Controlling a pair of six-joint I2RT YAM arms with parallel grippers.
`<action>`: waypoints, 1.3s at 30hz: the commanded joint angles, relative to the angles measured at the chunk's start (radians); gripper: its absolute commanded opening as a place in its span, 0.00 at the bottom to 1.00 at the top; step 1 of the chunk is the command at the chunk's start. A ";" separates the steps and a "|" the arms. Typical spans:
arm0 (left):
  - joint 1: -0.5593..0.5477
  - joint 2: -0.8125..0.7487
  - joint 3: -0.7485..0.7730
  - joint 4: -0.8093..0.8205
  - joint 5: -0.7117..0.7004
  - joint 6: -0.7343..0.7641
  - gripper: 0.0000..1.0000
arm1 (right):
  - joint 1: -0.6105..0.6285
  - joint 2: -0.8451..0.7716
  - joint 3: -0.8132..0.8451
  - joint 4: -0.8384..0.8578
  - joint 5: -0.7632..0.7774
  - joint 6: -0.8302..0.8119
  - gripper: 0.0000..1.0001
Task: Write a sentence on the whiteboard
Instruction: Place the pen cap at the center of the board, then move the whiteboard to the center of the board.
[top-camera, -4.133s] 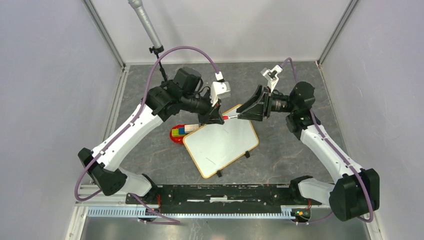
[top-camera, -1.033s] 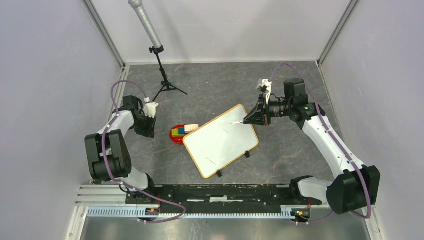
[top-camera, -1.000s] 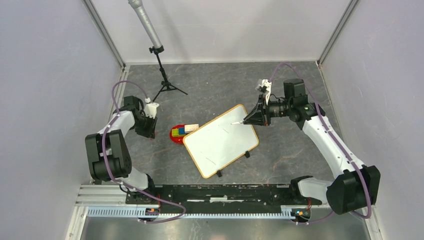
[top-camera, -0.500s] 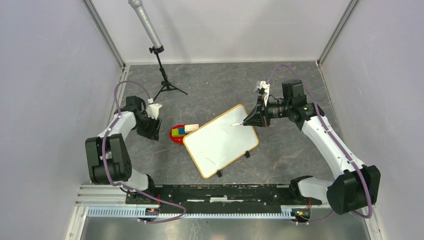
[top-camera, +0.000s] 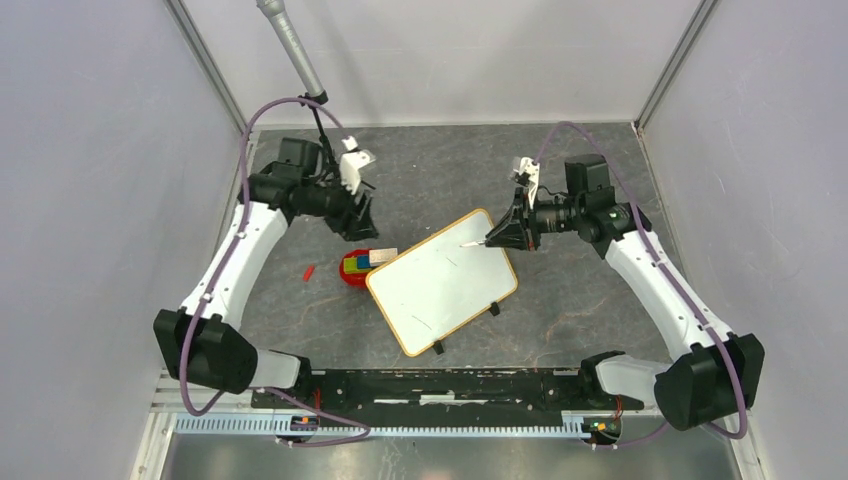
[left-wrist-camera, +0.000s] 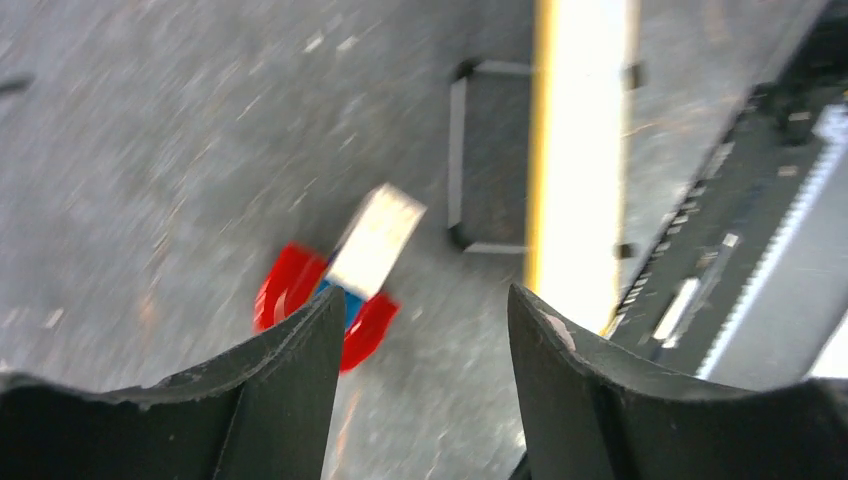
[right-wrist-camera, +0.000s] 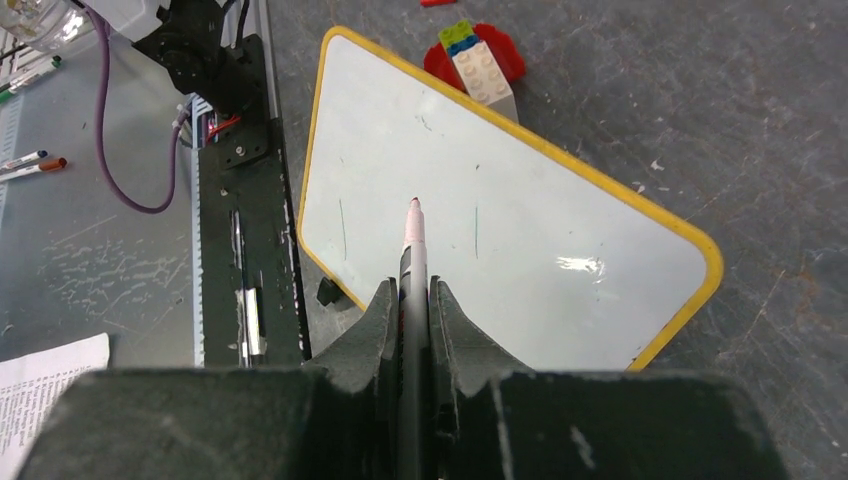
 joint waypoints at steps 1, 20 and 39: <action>-0.122 0.047 0.077 0.083 0.170 -0.205 0.67 | -0.022 -0.043 0.077 0.060 -0.009 0.049 0.00; -0.351 0.432 0.272 0.185 0.278 -0.339 0.47 | -0.062 -0.095 0.059 0.098 -0.015 0.075 0.00; -0.448 0.539 0.349 0.174 0.249 -0.336 0.16 | -0.060 -0.084 0.062 0.007 -0.034 0.009 0.00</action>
